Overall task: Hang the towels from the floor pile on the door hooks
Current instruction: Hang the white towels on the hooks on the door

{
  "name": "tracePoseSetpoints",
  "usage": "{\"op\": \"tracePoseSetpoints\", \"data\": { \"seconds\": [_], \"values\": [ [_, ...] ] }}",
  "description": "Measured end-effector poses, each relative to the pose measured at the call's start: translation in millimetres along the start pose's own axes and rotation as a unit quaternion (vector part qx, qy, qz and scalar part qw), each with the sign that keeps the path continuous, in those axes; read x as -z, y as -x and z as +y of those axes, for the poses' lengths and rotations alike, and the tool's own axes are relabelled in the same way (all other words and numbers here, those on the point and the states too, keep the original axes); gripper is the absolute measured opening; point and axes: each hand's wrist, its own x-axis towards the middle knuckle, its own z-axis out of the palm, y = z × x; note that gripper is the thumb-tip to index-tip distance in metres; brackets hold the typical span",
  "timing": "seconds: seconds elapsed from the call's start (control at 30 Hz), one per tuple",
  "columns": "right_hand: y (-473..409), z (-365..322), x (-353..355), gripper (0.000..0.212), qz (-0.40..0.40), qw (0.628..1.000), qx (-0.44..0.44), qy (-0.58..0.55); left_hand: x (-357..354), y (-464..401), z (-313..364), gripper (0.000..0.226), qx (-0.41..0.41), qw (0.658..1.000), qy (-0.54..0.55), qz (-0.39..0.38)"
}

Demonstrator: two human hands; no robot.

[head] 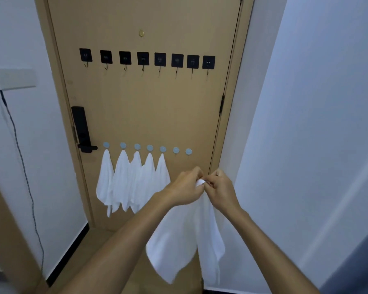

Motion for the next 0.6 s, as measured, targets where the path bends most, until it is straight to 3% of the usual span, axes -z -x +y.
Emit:
{"op": "tracePoseSetpoints", "data": {
  "seconds": [0.1,0.23,0.33,0.43,0.6],
  "values": [
    [4,-6,12,0.02,-0.013,1.0,-0.002,-0.021,1,-4,3,0.012,0.011,0.999,0.039,0.021],
    [8,-6,25,0.029,-0.037,0.998,-0.026,-0.045,2,-7,9,0.032,0.054,0.987,0.152,-0.007],
    [6,-10,36,0.035,-0.054,0.991,-0.074,-0.101,-4,-7,9,0.048,0.038,0.995,0.094,0.0],
    [6,-18,43,0.021,-0.096,0.983,-0.069,-0.138,-5,-8,9,0.037,-0.014,1.0,0.026,0.01],
    [5,-20,41,0.019,-0.113,0.982,-0.06,-0.14,-4,-6,3,0.02,-0.006,0.991,0.125,-0.051]
  ]
}}
